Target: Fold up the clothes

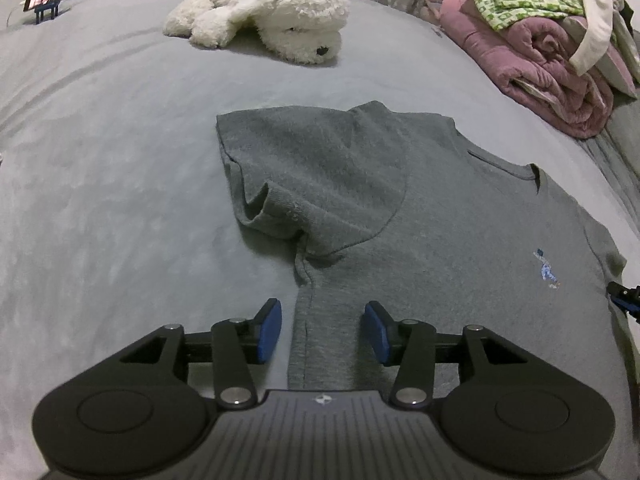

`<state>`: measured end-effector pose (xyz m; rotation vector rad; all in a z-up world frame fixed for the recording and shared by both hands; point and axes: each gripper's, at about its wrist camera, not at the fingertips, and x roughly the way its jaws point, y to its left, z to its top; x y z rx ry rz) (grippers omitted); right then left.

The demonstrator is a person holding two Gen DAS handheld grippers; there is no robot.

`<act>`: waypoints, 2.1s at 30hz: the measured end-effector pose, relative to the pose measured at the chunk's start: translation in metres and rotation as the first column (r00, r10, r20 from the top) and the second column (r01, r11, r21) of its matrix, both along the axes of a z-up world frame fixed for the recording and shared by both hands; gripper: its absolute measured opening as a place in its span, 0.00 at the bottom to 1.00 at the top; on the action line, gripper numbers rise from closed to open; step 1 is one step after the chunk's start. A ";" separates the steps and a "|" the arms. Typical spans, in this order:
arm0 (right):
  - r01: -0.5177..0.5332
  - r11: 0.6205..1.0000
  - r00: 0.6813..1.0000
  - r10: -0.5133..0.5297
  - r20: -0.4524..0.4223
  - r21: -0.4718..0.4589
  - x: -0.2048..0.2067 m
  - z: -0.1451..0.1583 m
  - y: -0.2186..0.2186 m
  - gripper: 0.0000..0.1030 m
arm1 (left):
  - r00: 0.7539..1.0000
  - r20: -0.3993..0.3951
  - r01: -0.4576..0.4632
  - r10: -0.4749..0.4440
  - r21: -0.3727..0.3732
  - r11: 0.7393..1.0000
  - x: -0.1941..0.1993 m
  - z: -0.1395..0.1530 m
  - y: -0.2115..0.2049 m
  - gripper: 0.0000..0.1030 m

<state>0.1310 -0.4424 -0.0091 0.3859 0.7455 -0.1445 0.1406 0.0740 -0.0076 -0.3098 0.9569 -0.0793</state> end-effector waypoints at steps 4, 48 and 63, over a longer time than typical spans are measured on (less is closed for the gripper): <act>0.057 0.998 0.998 -0.057 0.003 0.010 -0.001 -0.003 -0.016 0.30 | 1.000 0.000 -0.008 0.008 -0.021 1.000 0.000 0.000 0.003 0.44; -0.491 0.749 0.860 0.497 -0.112 -0.445 -0.008 0.008 0.102 0.19 | 0.999 0.041 0.034 -0.036 0.049 0.998 0.000 -0.002 -0.006 0.45; -0.147 0.932 0.988 0.156 0.002 -0.332 0.013 0.022 -0.020 0.27 | 0.998 0.043 0.037 -0.040 0.064 0.997 0.001 -0.003 -0.009 0.47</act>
